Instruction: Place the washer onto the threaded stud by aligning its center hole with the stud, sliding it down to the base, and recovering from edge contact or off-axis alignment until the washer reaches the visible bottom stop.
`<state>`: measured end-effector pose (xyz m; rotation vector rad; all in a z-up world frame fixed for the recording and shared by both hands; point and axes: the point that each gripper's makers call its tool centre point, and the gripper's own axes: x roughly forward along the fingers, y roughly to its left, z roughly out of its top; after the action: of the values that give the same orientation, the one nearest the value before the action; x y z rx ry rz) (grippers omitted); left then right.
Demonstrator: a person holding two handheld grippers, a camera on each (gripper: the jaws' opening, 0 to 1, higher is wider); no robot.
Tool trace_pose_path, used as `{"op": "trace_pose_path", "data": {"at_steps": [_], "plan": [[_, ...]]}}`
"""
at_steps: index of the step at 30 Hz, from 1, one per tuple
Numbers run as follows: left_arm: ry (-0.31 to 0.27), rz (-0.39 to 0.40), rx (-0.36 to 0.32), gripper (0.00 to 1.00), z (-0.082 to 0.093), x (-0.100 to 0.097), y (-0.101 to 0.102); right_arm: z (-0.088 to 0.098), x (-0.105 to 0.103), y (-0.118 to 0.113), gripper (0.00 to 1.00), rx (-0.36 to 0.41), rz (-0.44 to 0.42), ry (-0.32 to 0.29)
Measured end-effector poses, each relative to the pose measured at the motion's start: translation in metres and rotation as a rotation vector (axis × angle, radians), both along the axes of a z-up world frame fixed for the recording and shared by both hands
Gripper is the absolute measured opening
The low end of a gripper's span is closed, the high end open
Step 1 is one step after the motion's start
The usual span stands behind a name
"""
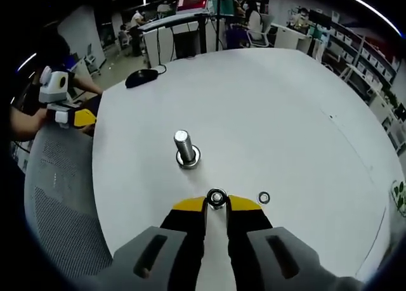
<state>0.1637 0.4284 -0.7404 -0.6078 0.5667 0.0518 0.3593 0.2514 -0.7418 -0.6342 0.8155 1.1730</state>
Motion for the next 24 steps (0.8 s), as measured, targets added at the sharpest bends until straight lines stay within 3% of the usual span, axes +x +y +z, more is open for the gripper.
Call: {"op": "trace_pose_path", "data": {"at_steps": [8, 14, 16, 17, 20, 24], "plan": [[-0.004, 0.001, -0.004, 0.0, 0.001, 0.0, 0.0, -0.007, -0.002, 0.001, 0.14, -0.014, -0.004, 0.009], [-0.004, 0.001, -0.004, 0.0, 0.0, 0.0, 0.0, -0.026, -0.004, -0.002, 0.13, -0.037, -0.008, 0.026], [-0.003, 0.001, -0.003, 0.0, 0.0, 0.0, 0.0, -0.035, -0.005, -0.006, 0.04, -0.065, 0.009, 0.027], [-0.004, 0.001, -0.003, 0.0, 0.001, 0.0, 0.0, -0.038, -0.004, -0.006, 0.04, -0.065, -0.002, 0.027], [-0.004, -0.001, -0.003, 0.0, 0.001, 0.0, 0.0, -0.049, -0.01, -0.01, 0.06, -0.084, -0.026, 0.084], [-0.004, -0.002, -0.005, 0.0, 0.0, 0.0, 0.0, -0.054, -0.012, -0.013, 0.08, -0.082, -0.032, 0.079]]}}
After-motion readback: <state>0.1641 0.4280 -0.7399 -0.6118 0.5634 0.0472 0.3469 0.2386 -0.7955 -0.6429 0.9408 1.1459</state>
